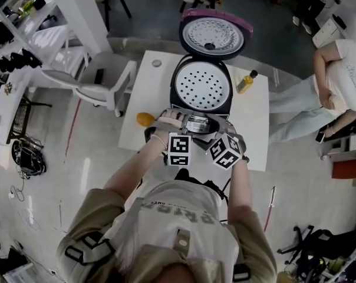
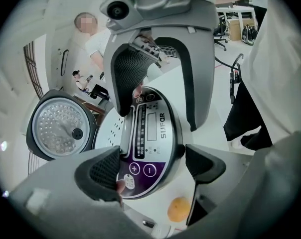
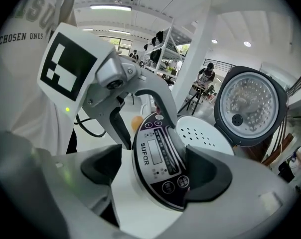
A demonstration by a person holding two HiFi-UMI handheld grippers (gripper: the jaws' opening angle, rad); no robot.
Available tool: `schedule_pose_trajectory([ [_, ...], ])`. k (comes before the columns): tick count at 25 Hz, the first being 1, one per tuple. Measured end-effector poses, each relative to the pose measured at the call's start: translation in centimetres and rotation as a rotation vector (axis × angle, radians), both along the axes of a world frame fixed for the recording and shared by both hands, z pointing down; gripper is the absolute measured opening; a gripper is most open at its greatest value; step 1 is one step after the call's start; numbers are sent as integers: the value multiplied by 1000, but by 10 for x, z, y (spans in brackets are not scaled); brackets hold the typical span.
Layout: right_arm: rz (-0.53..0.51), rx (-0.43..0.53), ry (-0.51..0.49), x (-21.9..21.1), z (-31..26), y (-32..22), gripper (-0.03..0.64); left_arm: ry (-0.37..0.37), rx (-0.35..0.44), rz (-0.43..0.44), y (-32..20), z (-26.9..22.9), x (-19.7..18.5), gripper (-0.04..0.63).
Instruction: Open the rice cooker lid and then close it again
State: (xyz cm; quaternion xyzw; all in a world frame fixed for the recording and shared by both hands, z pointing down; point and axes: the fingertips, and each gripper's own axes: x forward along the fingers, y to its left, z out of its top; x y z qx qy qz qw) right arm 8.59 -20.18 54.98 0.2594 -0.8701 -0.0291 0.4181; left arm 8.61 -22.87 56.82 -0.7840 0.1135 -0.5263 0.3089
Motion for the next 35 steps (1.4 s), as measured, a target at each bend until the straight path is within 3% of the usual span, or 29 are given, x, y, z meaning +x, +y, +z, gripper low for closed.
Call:
schedule_pose_trajectory([
  [4, 28, -32, -34, 3, -5, 3, 374, 112, -59, -45, 1, -13, -1, 422],
  [6, 58, 5, -90, 7, -19, 3, 374, 186, -83, -69, 0, -26, -3, 422],
  [11, 167, 140, -339, 25, -81, -12, 374, 347, -140, -140, -13, -61, -19, 422],
  [16, 244, 217, -453, 52, -119, -32, 374, 472, -150, -224, -46, -92, -34, 422],
  [22, 309, 269, -509, 72, -137, -65, 374, 594, -138, -338, -93, -117, -41, 422],
  [29, 381, 248, -641, 94, -144, -104, 374, 723, -216, -432, -135, -126, -31, 420],
  [35, 434, 250, -692, 121, -145, -141, 374, 728, -202, -462, -173, -125, -26, 420],
])
